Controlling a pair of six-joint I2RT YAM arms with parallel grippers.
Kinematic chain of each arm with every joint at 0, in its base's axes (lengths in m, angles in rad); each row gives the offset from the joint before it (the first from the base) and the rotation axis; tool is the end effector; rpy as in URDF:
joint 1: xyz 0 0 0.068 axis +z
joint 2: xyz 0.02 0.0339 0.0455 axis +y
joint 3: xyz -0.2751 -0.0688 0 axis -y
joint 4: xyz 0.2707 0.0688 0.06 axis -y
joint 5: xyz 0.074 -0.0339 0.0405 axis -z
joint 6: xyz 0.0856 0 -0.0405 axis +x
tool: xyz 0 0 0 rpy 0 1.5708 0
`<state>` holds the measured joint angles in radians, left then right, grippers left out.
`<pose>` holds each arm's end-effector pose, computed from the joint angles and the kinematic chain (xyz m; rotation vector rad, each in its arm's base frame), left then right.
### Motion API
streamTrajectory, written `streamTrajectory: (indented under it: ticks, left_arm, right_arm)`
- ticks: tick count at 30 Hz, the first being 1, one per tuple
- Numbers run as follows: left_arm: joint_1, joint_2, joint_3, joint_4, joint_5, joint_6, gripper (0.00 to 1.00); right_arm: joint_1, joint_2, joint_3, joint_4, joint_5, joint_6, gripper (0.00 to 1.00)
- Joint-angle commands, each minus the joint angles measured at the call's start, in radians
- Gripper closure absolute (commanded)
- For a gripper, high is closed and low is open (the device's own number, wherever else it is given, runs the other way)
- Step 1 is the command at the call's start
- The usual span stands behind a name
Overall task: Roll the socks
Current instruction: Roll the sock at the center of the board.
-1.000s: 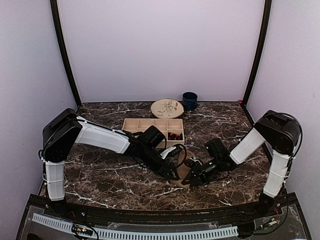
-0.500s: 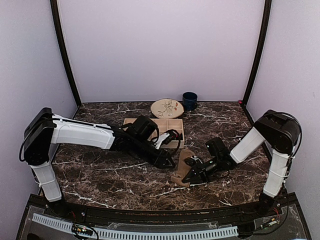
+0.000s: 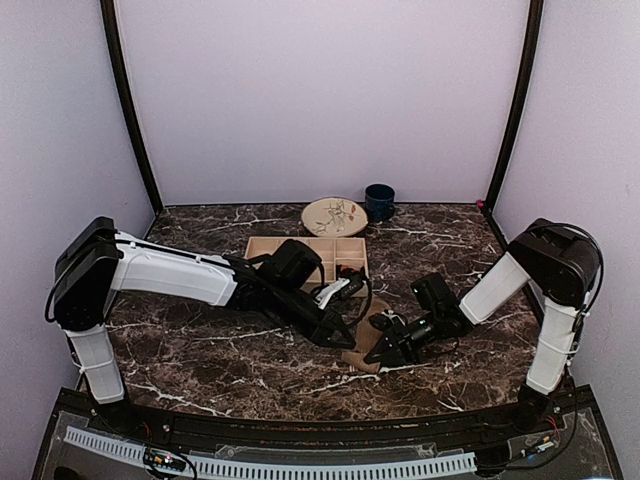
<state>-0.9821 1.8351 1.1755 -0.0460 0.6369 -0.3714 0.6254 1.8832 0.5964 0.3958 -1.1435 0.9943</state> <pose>0.2082 -0.4036 0.1680 1.1154 2.2716 -1.3665 0.2031 0.2428 0.0471 0.0904 -2.3008 -1.5712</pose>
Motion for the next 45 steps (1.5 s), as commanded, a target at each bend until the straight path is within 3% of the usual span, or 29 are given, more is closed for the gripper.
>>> streamTrajectory:
  ticks: [1,16,32,45]
  left_arm:
    - [-0.015,0.026,-0.012,-0.008,0.064,0.004,0.98]
    - [-0.041,0.136,0.088,-0.128,-0.005,0.029,1.00]
    - [-0.052,0.223,0.166,-0.176,-0.072,0.021,1.00]
    - [-0.057,0.261,0.228,-0.174,-0.144,-0.010,1.00]
  right_arm:
    - [-0.013,0.030,0.000,-0.055,0.045,-0.020,0.96]
    - [-0.013,0.016,-0.007,-0.060,0.049,-0.031,0.96]
    - [-0.012,0.001,-0.032,0.030,0.048,0.036,0.95]
    - [-0.013,-0.019,-0.039,-0.026,0.070,-0.005,0.95]
